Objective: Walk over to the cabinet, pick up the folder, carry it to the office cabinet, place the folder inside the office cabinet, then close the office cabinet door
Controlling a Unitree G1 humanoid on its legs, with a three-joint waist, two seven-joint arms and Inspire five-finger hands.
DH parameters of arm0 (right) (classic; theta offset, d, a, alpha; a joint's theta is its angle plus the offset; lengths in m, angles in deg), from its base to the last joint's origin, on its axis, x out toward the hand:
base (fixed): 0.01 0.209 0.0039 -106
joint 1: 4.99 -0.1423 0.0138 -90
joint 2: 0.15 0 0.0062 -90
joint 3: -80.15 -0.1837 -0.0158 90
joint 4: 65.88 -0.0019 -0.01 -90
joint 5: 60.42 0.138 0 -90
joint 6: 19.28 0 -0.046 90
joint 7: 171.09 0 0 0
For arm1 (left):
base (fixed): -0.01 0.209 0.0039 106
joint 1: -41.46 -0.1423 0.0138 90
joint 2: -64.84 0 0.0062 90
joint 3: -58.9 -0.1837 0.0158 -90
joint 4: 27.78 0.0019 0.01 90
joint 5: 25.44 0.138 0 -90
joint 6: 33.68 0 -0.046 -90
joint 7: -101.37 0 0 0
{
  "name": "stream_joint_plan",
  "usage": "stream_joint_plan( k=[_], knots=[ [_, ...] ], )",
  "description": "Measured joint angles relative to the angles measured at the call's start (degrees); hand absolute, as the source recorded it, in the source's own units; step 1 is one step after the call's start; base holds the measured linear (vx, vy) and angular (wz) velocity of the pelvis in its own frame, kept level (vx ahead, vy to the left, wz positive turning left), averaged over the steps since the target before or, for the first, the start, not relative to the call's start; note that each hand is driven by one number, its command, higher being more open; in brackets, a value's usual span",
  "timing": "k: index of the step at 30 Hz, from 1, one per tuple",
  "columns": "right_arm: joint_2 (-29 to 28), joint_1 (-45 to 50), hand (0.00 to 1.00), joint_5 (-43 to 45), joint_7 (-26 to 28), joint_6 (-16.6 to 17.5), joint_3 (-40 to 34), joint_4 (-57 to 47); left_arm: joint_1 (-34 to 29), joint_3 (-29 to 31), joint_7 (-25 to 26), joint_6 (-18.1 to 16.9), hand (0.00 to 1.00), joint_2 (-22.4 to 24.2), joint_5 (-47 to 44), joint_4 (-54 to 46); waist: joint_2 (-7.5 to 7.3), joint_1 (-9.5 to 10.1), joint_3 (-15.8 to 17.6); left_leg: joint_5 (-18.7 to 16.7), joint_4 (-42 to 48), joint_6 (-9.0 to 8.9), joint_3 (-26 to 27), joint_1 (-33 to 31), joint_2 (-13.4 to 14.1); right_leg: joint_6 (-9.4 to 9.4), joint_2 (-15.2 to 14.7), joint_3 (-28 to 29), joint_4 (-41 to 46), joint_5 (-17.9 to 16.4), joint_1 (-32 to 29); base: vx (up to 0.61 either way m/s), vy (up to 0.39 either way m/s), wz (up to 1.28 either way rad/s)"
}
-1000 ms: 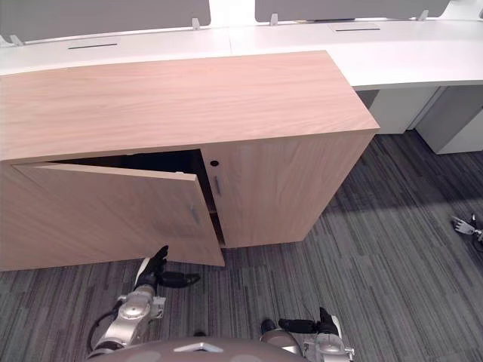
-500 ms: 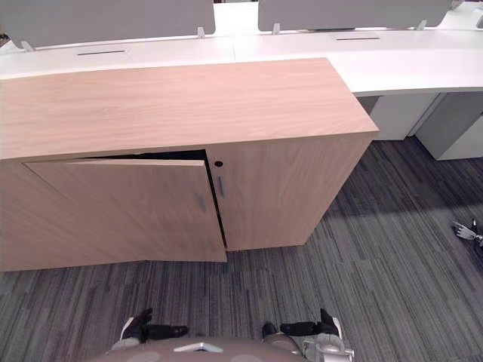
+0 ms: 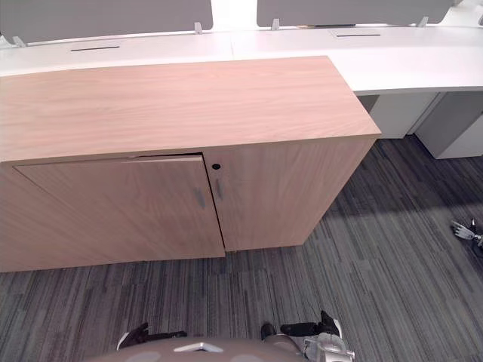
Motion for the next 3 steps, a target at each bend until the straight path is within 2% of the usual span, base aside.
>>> stream_joint_plan(
  k=[3],
  knots=[
    [-0.02, -0.10, 1.00, 0.00, 0.08, -0.02, 0.01, 0.04, 0.06, -0.13, -0.09, 0.00, 1.00, 0.00, -0.01, 0.07, -0.10, 0.13, 0.07, 0.03, 0.10, 0.10, -0.22, 0.14, -0.31, -0.04, -0.32, -0.43, 0.08, -0.07, 0.21, -0.02, 0.013, 0.03]
  ],
)
